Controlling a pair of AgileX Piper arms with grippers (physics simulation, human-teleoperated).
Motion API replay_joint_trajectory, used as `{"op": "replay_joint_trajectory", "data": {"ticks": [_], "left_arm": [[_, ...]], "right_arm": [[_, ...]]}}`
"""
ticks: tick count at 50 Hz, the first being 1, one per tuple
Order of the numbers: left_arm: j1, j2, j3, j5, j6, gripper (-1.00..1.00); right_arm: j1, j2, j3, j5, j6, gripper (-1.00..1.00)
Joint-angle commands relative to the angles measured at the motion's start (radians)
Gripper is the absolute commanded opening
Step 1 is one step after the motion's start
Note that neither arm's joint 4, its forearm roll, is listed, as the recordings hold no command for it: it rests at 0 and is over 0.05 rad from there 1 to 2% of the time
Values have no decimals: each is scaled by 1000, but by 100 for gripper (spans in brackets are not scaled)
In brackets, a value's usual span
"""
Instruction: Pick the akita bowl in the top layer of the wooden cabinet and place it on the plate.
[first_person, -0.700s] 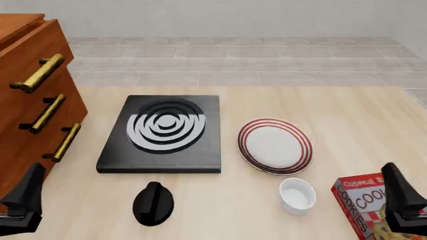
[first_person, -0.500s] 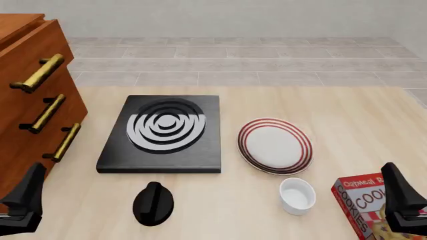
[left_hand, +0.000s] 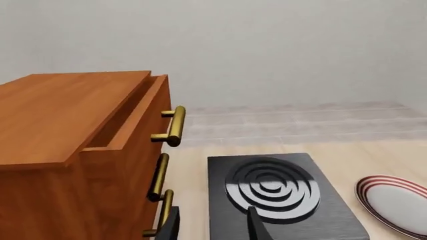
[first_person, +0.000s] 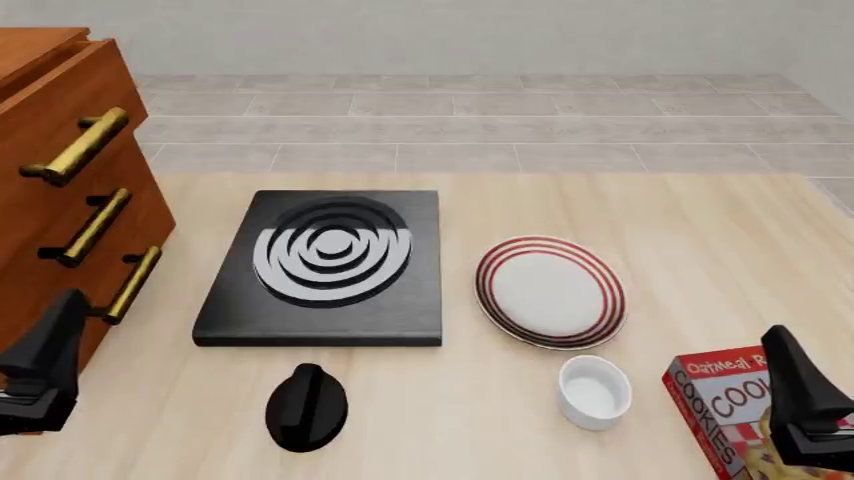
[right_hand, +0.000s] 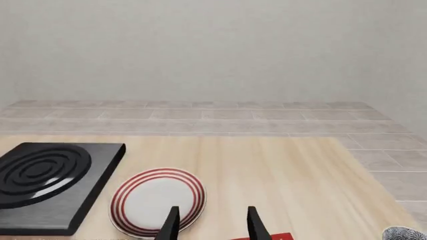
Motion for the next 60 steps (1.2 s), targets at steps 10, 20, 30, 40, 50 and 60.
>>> {"op": "replay_joint_trajectory", "data": {"ticks": [10, 20, 30, 40, 50, 60], "left_arm": [[-17, 124, -156, 25, -7, 100], [-31, 119, -243, 109, -11, 100], [-21, 126, -319, 176, 14, 100], [-37, 163, -443, 238, 46, 100], [-48, 229, -550, 279, 44, 100], [-53, 279, -612, 313, 83, 100]], "right_arm": [[9, 48, 2, -36, -8, 100], [11, 77, 4, -62, -4, 100], [17, 92, 6, -75, 2, 100], [19, 125, 7, -110, 3, 100], [20, 117, 7, -103, 4, 100], [19, 105, 7, -89, 12, 100]]}}
